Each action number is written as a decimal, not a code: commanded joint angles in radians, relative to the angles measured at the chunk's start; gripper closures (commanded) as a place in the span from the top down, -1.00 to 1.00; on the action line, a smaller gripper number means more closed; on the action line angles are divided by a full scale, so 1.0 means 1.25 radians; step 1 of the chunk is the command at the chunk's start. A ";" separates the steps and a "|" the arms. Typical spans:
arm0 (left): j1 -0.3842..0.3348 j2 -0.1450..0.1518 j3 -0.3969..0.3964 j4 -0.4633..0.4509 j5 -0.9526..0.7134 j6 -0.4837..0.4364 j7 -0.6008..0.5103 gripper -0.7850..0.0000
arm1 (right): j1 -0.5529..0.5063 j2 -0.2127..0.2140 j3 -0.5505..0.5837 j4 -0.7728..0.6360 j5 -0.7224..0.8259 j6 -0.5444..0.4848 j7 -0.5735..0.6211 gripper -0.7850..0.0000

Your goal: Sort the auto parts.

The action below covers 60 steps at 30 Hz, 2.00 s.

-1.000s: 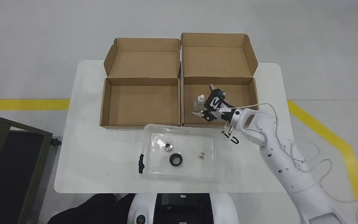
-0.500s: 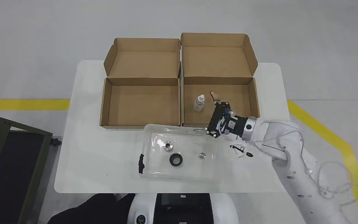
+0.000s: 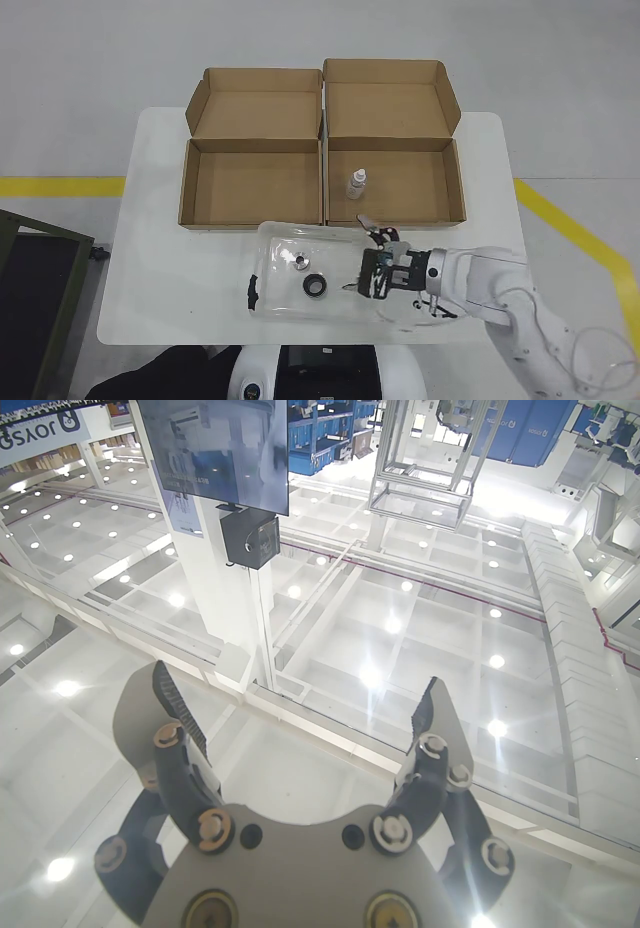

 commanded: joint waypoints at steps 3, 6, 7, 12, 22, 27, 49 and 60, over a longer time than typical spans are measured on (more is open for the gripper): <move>0.000 0.000 0.000 0.000 0.000 0.000 0.000 1.00 | -0.018 0.004 -0.014 -0.016 -0.037 -0.007 0.026 1.00; 0.000 0.000 0.000 0.000 0.000 0.000 0.000 1.00 | -0.029 0.006 -0.020 -0.027 -0.060 -0.008 0.051 1.00; 0.000 0.000 0.000 0.000 0.000 0.000 0.000 1.00 | -0.031 0.007 -0.022 -0.030 -0.067 -0.010 0.060 1.00; 0.000 0.000 0.000 0.000 0.000 0.000 0.000 1.00 | -0.036 0.009 -0.044 -0.018 -0.080 -0.013 0.091 1.00; 0.000 0.000 0.000 0.000 0.000 0.000 0.000 1.00 | -0.005 0.003 -0.105 0.044 -0.114 0.011 0.143 0.94; 0.000 0.000 0.000 0.000 0.000 0.000 0.000 1.00 | 0.004 0.002 -0.116 0.043 -0.117 0.022 0.171 0.91; 0.000 0.000 0.000 0.000 0.000 0.000 0.000 1.00 | 0.043 -0.003 -0.172 0.053 -0.112 0.059 0.317 -0.04; 0.000 0.000 0.000 0.000 0.000 0.000 0.000 1.00 | 0.070 -0.010 -0.205 0.071 -0.084 0.056 0.366 -0.35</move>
